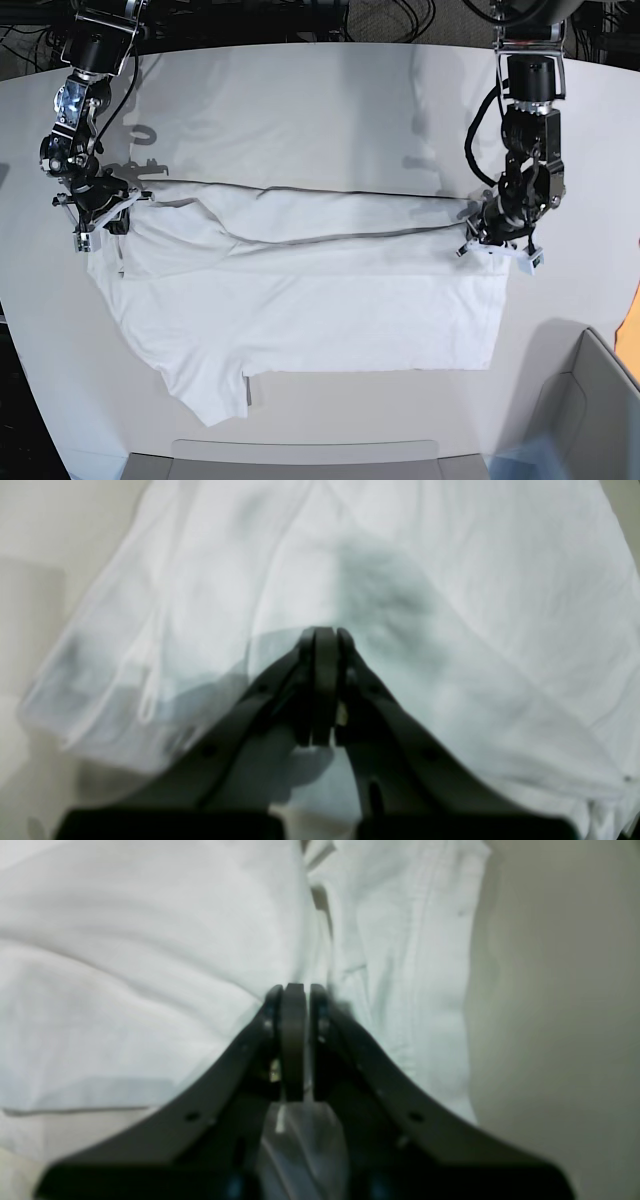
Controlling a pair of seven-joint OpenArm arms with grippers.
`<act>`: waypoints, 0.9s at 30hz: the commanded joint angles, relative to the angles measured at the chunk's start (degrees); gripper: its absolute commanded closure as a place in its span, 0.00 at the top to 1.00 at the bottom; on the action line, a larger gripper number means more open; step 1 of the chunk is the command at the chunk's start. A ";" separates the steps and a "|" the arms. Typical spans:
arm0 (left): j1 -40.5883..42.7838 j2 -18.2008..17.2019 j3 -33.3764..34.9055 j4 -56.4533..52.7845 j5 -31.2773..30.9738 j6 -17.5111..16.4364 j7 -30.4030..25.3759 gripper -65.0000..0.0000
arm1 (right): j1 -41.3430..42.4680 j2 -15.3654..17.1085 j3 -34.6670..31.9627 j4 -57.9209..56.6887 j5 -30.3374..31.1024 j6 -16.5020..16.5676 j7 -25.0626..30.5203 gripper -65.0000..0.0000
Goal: Fold the T-shirt properly
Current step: 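Lay the folded edge down and drag it back toward the collar side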
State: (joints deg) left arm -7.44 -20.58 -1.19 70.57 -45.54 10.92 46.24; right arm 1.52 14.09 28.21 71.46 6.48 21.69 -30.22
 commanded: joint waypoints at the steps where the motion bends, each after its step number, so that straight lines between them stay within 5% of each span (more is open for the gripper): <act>1: 2.39 -1.62 -0.17 1.04 1.36 1.52 1.98 0.00 | -0.86 0.90 0.23 1.11 -0.37 0.24 -1.04 0.03; 6: 10.30 -3.38 -0.17 4.20 1.19 1.35 1.98 0.00 | -6.84 0.81 0.23 5.77 -0.11 0.24 -1.04 0.03; 12: 17.86 -3.55 -0.26 4.38 1.36 -8.24 1.98 0.00 | -13.26 0.46 -0.12 12.10 -0.11 0.33 -1.04 0.03; 17: 24.45 -3.55 -0.26 4.38 1.36 -9.20 1.28 0.00 | -17.39 0.81 0.23 14.74 -0.11 0.59 -1.04 0.03; 27: 35.88 -4.17 -0.26 4.73 1.36 -10.52 -2.50 0.00 | -17.91 -0.68 8.67 14.74 -0.46 12.99 -1.04 0.03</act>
State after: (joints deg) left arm 23.46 -24.82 -2.70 78.48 -51.27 -8.29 24.97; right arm -16.32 12.51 36.34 85.73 7.44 34.37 -29.63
